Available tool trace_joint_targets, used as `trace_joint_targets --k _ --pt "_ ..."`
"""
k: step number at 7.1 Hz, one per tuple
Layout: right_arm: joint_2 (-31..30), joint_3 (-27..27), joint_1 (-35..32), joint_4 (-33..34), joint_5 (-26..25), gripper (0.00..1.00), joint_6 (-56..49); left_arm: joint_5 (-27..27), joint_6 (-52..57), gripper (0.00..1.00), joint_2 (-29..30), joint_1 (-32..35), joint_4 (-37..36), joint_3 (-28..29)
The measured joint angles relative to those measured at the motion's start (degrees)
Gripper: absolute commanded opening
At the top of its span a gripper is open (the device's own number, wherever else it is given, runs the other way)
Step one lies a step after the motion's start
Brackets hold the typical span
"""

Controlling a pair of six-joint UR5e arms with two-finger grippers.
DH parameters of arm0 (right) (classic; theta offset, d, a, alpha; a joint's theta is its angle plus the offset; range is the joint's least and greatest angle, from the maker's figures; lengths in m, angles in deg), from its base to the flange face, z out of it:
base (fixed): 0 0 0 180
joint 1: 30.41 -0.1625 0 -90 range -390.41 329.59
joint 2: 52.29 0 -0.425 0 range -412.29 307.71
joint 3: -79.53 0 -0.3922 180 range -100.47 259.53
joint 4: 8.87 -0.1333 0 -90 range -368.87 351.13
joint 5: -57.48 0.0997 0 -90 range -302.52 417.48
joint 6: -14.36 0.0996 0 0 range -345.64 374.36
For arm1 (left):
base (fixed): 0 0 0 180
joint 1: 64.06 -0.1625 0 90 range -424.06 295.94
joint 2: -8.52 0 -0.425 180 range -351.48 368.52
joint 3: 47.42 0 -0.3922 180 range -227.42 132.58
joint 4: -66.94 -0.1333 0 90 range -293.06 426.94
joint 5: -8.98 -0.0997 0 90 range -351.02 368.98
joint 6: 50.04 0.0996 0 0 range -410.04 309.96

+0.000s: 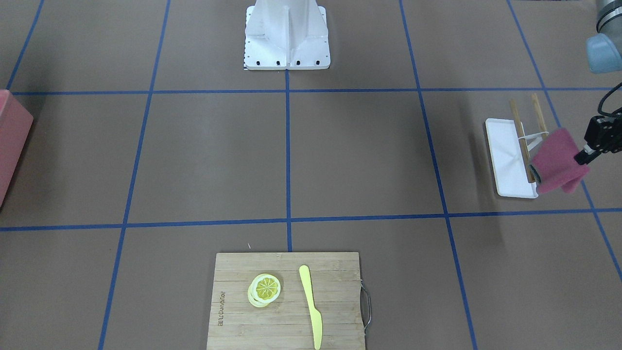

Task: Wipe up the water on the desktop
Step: 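Grasp the pink cloth with the left gripper and lift it off the tray, then carry the cloth toward the table center while the right arm reaches toward it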

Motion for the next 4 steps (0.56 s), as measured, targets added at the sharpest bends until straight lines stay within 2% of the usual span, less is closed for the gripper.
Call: trace_joint_targets --k 2,4 --pt "0.9 1.8 1.0 -1.9 2.4 0.99 0.1 -3.0 -12.5 0.00 3.7 -1.6 0.0 -2.4" --pt "1.2 2.1 3.9 -8.9 4.9 0.99 3.1 -10.2 -23.7 0.00 6.8 -8.5 0.0 -5.1"
